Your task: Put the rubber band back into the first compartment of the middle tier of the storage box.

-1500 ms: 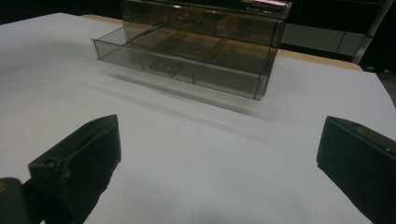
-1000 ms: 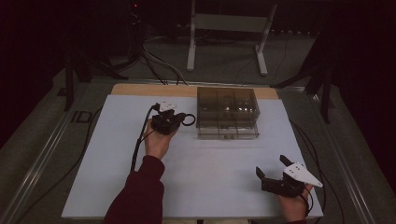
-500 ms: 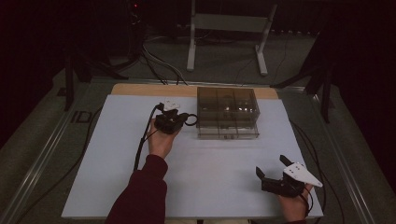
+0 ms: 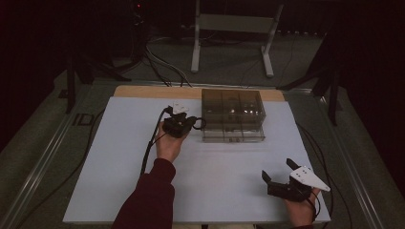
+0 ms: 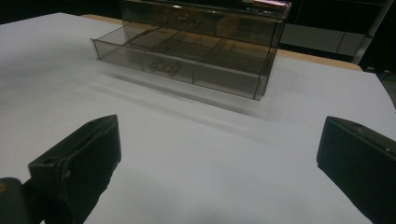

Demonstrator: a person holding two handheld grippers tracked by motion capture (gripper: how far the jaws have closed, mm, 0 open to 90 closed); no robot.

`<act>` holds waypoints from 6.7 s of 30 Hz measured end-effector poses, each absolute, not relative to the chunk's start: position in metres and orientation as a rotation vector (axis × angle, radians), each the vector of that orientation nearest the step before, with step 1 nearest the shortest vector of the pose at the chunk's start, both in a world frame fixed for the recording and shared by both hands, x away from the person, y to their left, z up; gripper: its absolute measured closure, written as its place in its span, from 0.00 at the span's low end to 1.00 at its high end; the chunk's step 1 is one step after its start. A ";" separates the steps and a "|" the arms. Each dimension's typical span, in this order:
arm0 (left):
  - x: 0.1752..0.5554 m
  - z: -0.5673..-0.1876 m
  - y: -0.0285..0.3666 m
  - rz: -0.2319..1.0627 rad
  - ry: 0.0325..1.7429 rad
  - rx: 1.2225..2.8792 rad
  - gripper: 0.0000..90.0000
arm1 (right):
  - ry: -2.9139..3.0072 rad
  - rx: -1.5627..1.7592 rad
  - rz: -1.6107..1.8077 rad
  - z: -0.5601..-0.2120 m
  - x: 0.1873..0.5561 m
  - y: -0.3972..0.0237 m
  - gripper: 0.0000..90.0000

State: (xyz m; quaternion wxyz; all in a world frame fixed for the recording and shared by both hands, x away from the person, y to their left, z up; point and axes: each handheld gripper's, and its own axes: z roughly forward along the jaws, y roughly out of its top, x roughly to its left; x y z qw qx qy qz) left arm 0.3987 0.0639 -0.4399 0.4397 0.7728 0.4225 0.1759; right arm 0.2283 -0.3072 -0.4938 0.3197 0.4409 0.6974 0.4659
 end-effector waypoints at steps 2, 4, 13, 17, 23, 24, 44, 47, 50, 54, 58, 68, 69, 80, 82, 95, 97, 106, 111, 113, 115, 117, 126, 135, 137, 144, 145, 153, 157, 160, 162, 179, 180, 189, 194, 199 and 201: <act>0.399 -0.440 0.063 0.436 1.048 1.922 0.99 | 1.833 1.159 1.225 -0.494 0.228 -0.307 0.00; 0.400 -0.441 0.062 0.436 1.049 1.922 0.99 | 1.833 1.157 1.224 -0.494 0.228 -0.307 0.00; 0.401 -0.442 0.056 0.432 1.048 1.922 0.99 | 1.834 1.157 1.223 -0.494 0.229 -0.307 0.00; 0.402 -0.442 0.056 0.420 1.054 1.907 0.99 | 1.834 1.157 1.223 -0.494 0.229 -0.307 0.00; 0.402 -0.442 0.052 0.416 1.051 1.900 0.99 | 1.836 1.158 1.223 -0.494 0.229 -0.307 0.00; 0.402 -0.442 0.051 0.415 1.050 1.901 0.99 | 1.836 1.157 1.223 -0.494 0.229 -0.307 0.00; 0.404 -0.447 0.036 0.405 1.039 1.919 0.99 | 1.838 1.156 1.223 -0.494 0.229 -0.307 0.00; 0.404 -0.448 0.034 0.403 1.038 1.920 0.99 | 1.838 1.156 1.224 -0.494 0.229 -0.307 0.00; 0.405 -0.449 0.032 0.399 1.038 1.928 0.99 | 1.838 1.158 1.225 -0.494 0.229 -0.307 0.00; 0.406 -0.452 0.029 0.400 1.042 1.936 0.99 | 1.839 1.157 1.224 -0.494 0.229 -0.307 0.00; 0.406 -0.454 0.027 0.399 1.044 1.940 0.99 | 1.838 1.157 1.224 -0.494 0.229 -0.307 0.00; 0.409 -0.463 0.019 0.395 1.052 1.959 0.99 | 1.838 1.157 1.225 -0.494 0.229 -0.307 0.00; 0.409 -0.465 0.019 0.394 1.055 1.962 0.99 | 1.839 1.157 1.225 -0.494 0.229 -0.307 0.00; 0.412 -0.474 0.015 0.388 1.080 1.978 0.98 | 1.840 1.153 1.224 -0.494 0.229 -0.307 0.00; 0.413 -0.475 0.014 0.380 1.085 1.973 0.98 | 1.841 1.153 1.224 -0.494 0.229 -0.307 0.00; 0.407 -0.474 0.015 0.378 1.053 1.947 0.53 | 1.840 1.152 1.225 -0.494 0.229 -0.306 0.00; 0.406 -0.473 0.017 0.388 1.066 1.938 0.46 | 1.841 1.154 1.225 -0.494 0.229 -0.307 0.00; 0.404 -0.463 0.036 0.411 1.119 1.873 0.16 | 1.843 1.154 1.226 -0.494 0.229 -0.306 0.00; 0.403 -0.456 0.047 0.412 1.112 1.851 0.01 | 1.843 1.154 1.227 -0.494 0.229 -0.306 0.00; 0.402 -0.455 0.050 0.418 1.110 1.846 0.00 | 1.844 1.155 1.227 -0.494 0.229 -0.306 0.00; 0.400 -0.451 0.058 0.416 1.113 1.832 0.00 | 1.844 1.154 1.228 -0.494 0.229 -0.306 0.00; 0.399 -0.448 0.063 0.424 1.114 1.823 0.00 | 1.846 1.156 1.228 -0.494 0.229 -0.306 0.00; 0.391 -0.438 0.093 0.431 1.112 1.810 0.00 | 1.848 1.154 1.228 -0.495 0.229 -0.306 0.00; 0.379 -0.430 0.128 0.489 1.120 1.796 0.00 | 1.851 1.153 1.227 -0.495 0.229 -0.305 0.00; 0.375 -0.429 0.136 0.509 1.124 1.796 0.00 | 1.851 1.156 1.227 -0.495 0.230 -0.305 0.00; 0.359 -0.431 0.159 0.521 1.100 1.819 0.00 | 1.855 1.152 1.228 -0.495 0.229 -0.304 0.00; 0.357 -0.433 0.162 0.519 1.094 1.818 0.00 | 1.856 1.150 1.228 -0.495 0.229 -0.304 0.00; 0.339 -0.441 0.185 0.575 1.087 1.782 0.00 | 1.863 1.147 1.227 -0.495 0.230 -0.303 0.00; 0.331 -0.447 0.193 0.611 1.063 1.794 0.00 | 1.869 1.141 1.227 -0.496 0.230 -0.302 0.00; 0.324 -0.450 0.201 0.629 1.062 1.778 0.00 | 1.868 1.142 1.228 -0.496 0.230 -0.302 0.00; 0.319 -0.452 0.206 0.638 1.058 1.780 0.00 | 1.868 1.141 1.229 -0.496 0.230 -0.301 0.00; 0.275 -0.480 0.236 0.728 1.080 1.753 0.00 | 1.900 1.133 1.230 -0.498 0.232 -0.296 0.00; 0.272 -0.481 0.237 0.730 1.076 1.757 0.00 | 1.902 1.134 1.231 -0.498 0.232 -0.295 0.00; 0.255 -0.489 0.249 0.740 1.090 1.738 0.00 | 1.915 1.126 1.244 -0.500 0.235 -0.289 0.00; 0.245 -0.494 0.253 0.747 1.098 1.726 0.00 | 1.916 1.124 1.248 -0.500 0.236 -0.288 0.00; 0.237 -0.494 0.260 0.752 1.110 1.694 0.00 | 1.922 1.134 1.246 -0.502 0.241 -0.286 0.00; 0.236 -0.493 0.262 0.753 1.111 1.684 0.00 | 1.934 1.133 1.237 -0.502 0.242 -0.284 0.00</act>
